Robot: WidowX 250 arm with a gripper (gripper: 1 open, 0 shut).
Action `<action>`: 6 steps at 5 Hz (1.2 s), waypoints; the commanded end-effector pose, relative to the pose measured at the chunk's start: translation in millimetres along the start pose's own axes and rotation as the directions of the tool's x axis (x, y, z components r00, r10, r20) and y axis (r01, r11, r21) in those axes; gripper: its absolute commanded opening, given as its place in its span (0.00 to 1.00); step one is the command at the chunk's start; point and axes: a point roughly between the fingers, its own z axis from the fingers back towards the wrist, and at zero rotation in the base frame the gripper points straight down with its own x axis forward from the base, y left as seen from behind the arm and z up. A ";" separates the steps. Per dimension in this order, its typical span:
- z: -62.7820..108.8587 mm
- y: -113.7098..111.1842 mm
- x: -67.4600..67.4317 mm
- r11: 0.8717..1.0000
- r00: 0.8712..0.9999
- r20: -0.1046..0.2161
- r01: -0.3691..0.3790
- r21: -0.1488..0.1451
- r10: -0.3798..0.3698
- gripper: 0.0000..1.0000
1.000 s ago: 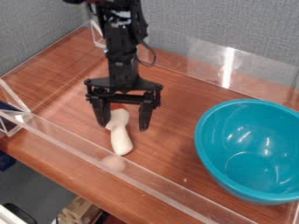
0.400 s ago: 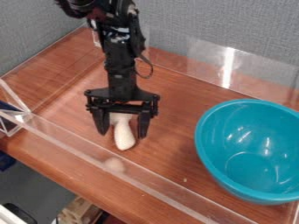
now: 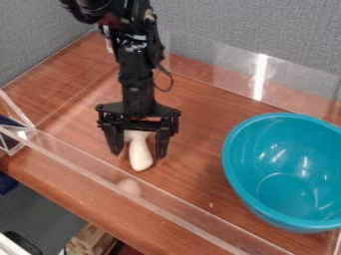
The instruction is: Put the mushroom in the blue bowl
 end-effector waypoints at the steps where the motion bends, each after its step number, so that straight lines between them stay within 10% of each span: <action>1: 5.4 4.1 4.9 1.000 1.000 0.025 -0.014 -0.007 0.015 1.00; 3: 5.7 4.6 5.7 1.000 0.999 0.029 -0.013 -0.010 0.014 1.00; 4: -1.2 4.5 7.1 1.000 0.999 0.024 -0.023 -0.010 0.023 0.00; 6: 8.5 6.7 8.4 0.999 0.999 0.030 -0.026 -0.021 0.027 0.00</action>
